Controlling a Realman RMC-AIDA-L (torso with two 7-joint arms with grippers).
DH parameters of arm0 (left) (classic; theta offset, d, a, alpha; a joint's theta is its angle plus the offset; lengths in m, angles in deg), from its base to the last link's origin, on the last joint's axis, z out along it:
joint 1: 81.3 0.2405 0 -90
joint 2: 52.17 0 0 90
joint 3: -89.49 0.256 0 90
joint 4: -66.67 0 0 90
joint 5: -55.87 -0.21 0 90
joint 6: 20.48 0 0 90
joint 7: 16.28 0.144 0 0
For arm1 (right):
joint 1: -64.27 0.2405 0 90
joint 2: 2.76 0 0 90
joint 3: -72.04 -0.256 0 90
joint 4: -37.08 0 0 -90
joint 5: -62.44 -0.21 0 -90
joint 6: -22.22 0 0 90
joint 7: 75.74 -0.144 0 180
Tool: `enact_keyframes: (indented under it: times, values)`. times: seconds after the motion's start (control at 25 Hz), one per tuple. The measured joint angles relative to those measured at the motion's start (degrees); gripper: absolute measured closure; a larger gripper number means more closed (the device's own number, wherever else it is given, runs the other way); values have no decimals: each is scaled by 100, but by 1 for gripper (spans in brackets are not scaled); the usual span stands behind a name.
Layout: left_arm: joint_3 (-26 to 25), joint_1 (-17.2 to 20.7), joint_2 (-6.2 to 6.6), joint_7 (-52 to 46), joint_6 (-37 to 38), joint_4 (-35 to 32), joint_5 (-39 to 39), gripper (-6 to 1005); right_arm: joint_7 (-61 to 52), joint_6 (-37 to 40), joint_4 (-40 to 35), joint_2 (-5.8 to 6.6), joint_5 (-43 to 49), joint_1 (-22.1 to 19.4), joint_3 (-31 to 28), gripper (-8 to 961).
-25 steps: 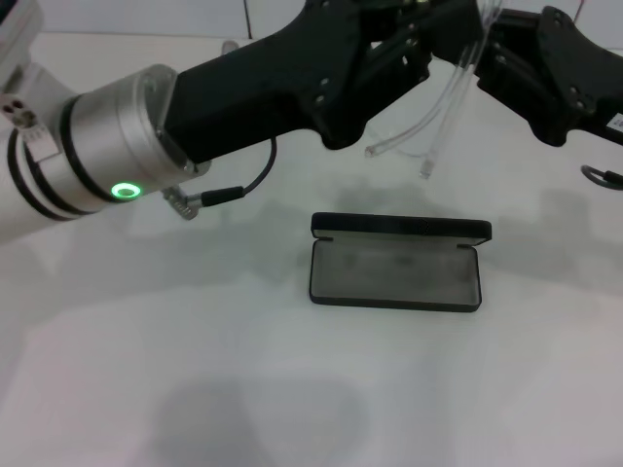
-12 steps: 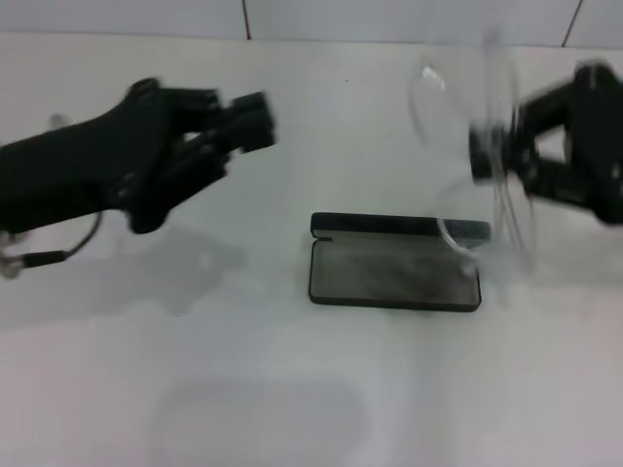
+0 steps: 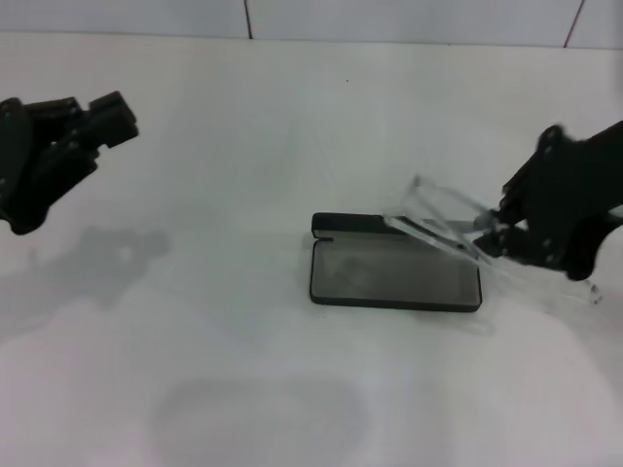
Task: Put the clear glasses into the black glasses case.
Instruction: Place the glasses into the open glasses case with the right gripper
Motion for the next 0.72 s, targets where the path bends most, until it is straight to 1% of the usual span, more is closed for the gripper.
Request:
enact_keyframes:
  times: [0.08,0.24,0.28,0.32,0.52,0.72]
  values:
    - [-46,-4,-21,0,1,7,-22,913,-274,-2,57,-24,581,241,593,848]
    - [-62,-41,-53,25,1,15,-61,913,-514,-202,273,-47,1117,553,1383,848]
    - [-65,-40,-57,26,1,15,-62,913,-567,-359,425,-44,1295,662,1724,848]
    - [-77,-36,-62,29,0,16,-67,913,-567,-359,425,-44,1295,662,1724,848]
    - [-225,1,-90,28,-8,22,-136,913,-567,-862,647,-52,1818,709,2629,848]
    - [-295,-4,-97,2,-15,35,-189,912,-545,-1294,774,-60,2311,667,3373,848]
